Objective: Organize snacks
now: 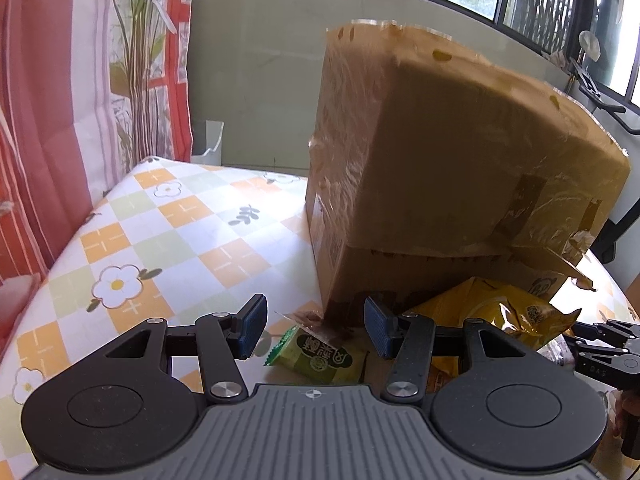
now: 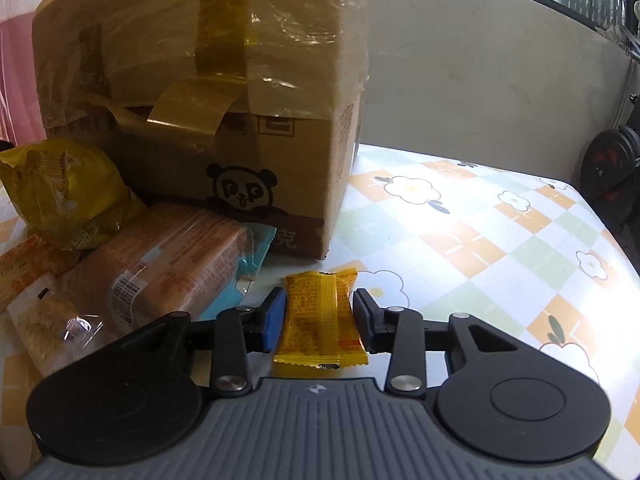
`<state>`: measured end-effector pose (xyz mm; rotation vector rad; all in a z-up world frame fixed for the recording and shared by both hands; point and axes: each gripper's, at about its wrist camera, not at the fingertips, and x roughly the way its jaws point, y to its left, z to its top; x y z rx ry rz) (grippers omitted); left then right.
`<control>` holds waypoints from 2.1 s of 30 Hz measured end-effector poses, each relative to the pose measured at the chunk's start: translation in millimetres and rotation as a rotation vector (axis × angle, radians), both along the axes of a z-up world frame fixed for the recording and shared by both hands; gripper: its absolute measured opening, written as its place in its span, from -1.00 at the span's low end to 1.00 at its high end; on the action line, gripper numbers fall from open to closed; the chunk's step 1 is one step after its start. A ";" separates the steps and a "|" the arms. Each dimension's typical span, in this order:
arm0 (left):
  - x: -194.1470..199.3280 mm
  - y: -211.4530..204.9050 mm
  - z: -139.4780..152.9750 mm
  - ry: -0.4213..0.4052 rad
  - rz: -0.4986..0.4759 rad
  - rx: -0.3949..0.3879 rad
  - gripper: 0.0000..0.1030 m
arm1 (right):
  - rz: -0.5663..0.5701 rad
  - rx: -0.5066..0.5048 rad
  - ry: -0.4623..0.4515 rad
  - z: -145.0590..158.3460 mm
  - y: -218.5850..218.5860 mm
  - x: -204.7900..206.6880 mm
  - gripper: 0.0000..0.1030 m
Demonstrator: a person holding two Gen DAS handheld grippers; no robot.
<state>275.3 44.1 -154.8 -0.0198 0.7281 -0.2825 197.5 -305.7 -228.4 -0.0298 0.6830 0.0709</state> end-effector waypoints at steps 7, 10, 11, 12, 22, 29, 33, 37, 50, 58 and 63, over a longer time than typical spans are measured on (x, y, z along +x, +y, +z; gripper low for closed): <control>11.1 -3.4 -23.0 0.084 0.074 -0.051 -0.01 | -0.004 0.000 -0.009 -4.8 1.2 -2.5 -0.23; 16.5 -5.7 -30.9 0.105 0.115 -0.068 -0.06 | -0.004 0.001 -0.009 -4.0 1.3 -1.0 -0.23; 18.1 -7.0 -32.8 0.108 0.121 -0.068 -0.07 | -0.004 0.001 -0.009 -3.9 1.3 -1.0 -0.23; 20.8 -8.6 -35.2 0.114 0.126 -0.074 -0.11 | -0.004 0.001 -0.009 -3.9 1.3 -1.1 -0.23; 34.7 -23.2 -46.5 0.124 0.145 -0.069 -0.77 | -0.005 0.004 -0.010 -4.4 1.3 -2.1 -0.23; 16.0 -21.3 -38.4 0.081 0.126 -0.023 -0.92 | -0.005 0.009 -0.011 -3.1 0.2 -2.0 -0.23; -4.6 -20.5 -28.1 0.042 0.104 0.003 -0.92 | -0.005 0.009 -0.011 -3.2 0.2 -2.1 -0.23; -27.5 -21.9 -19.3 0.014 0.090 0.002 -0.92 | -0.004 0.006 -0.011 -2.9 0.1 -2.4 -0.23; -71.9 -9.9 5.7 -0.060 0.083 -0.030 -0.92 | -0.068 0.089 -0.052 17.4 0.7 -19.9 -0.33; -78.9 -26.2 57.4 -0.219 -0.034 -0.028 -0.91 | -0.026 0.142 -0.244 86.8 4.2 -34.1 -0.33; -62.3 -36.8 108.6 -0.330 -0.072 -0.037 -0.91 | -0.021 0.160 -0.374 146.2 12.6 -23.3 -0.33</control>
